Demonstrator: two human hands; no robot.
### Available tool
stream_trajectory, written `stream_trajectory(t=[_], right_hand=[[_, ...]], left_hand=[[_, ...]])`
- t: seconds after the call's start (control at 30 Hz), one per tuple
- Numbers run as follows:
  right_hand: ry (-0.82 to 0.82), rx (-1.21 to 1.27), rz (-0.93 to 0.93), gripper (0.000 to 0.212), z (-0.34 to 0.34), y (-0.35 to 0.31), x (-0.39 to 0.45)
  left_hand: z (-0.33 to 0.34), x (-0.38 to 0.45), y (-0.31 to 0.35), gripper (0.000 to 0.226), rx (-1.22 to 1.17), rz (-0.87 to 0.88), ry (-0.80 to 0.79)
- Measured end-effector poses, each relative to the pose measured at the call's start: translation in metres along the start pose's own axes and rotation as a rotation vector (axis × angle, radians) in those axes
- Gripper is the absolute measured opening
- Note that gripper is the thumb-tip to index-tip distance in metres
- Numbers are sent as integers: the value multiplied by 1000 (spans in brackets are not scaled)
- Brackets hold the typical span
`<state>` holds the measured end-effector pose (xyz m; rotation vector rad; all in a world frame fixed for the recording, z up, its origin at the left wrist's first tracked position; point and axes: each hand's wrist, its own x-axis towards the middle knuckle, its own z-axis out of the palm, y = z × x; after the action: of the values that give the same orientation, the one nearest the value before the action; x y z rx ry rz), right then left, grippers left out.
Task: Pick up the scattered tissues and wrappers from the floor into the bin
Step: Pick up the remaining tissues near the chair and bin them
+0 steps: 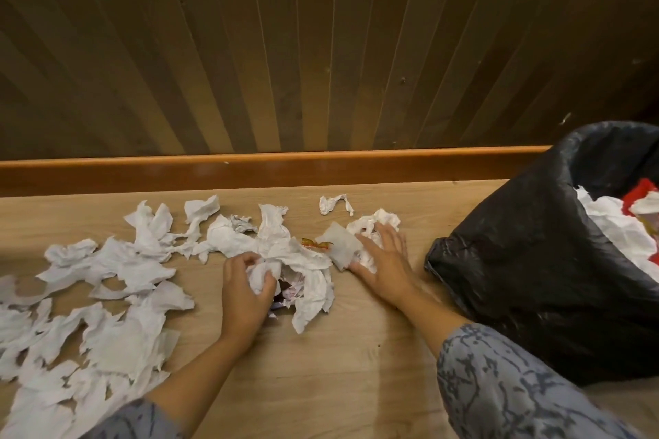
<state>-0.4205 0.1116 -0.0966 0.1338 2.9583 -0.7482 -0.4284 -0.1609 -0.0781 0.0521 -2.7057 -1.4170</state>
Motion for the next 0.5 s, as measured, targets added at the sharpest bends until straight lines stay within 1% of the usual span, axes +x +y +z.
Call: stream_trajectory(t=[0.07,0.13,0.17,0.2,0.27,0.33,0.37,0.43,0.47,0.5], right_hand=[[117,106,-23,41,9,-2,-10],[259,144,-52,16,17,-5,-21],[302,145,-53,8,19,-7,-27],[321,148,-45,7,21,-9,-32],[332,152,-41,16,23,-10,-41],[348,168,-48,29,22,-11,-48],[355,183,-41,38,21,-12,-53],[356,188,-2,62,18,-11,-60],[341,170,15,66,17,-11,-63],[321,137,13,62,16,-10,-66]], left_hand=[[1,0,2,43,-3,-16,4],[2,-2,2,42,26,5,-14],[3,-3,1,39,82,33,-8],[3,-4,-1,34,180,60,1],[4,-8,-7,28,383,78,20],[0,-11,-10,26,432,96,24],[-1,-12,-11,30,410,109,6],[-4,-16,-13,50,380,147,-73],[-4,-19,-13,59,376,162,-118],[-4,-23,-13,66,371,167,-161]])
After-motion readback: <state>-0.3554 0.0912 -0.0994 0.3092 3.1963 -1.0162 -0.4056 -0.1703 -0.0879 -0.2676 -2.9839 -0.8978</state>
